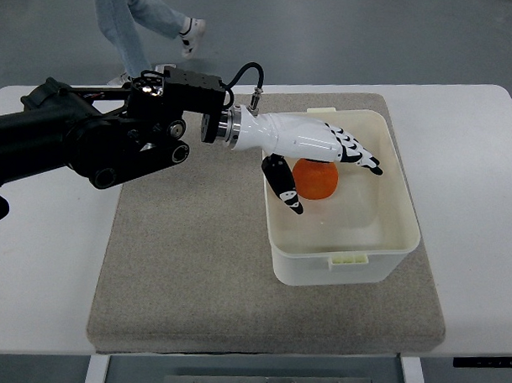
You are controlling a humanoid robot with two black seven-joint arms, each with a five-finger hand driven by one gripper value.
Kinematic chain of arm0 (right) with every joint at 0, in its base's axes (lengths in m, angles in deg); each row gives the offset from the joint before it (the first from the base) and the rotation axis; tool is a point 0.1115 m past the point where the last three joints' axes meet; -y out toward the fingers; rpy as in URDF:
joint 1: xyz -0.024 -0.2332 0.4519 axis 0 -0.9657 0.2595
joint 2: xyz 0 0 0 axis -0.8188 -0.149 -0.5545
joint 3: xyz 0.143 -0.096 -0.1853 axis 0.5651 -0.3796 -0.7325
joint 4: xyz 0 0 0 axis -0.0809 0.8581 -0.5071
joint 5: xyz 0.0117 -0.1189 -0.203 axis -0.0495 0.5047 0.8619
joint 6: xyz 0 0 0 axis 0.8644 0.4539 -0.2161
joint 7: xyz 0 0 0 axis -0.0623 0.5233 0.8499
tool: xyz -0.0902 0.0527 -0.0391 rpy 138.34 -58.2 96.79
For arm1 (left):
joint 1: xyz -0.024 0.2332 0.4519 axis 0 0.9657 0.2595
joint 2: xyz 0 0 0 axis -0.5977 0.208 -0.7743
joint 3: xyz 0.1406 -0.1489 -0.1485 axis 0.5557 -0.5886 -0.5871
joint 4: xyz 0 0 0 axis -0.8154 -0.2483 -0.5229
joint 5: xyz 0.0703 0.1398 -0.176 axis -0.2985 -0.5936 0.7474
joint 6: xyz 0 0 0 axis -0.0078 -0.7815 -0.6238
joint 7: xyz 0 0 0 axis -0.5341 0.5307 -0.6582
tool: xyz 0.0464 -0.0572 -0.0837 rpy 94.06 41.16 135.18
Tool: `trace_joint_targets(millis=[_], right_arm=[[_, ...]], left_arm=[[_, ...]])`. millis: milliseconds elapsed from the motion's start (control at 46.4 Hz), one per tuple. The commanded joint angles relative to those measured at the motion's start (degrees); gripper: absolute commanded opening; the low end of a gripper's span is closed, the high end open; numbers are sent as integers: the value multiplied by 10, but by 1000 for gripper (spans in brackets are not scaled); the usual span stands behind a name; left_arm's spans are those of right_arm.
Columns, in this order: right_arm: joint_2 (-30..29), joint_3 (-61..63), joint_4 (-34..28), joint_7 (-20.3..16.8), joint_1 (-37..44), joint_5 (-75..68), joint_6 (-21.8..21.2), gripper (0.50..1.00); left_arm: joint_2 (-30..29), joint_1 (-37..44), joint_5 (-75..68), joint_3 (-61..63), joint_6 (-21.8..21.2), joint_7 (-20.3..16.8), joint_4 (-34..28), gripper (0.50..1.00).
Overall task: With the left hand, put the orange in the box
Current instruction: 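Lower the orange into the white box and open the left hand, then lift the open left hand out of the box and withdraw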
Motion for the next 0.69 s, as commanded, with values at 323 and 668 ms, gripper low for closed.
trace_joint_targets(millis=[323,668], right_arm=[[0,0,0,0,0,0,0,926],[0,0,0,0,0,0,0,926]], left_arm=[[-33,-3,3,-102,0,0,-68,986],[-41,12,67,-156,-55,0,-213,986]])
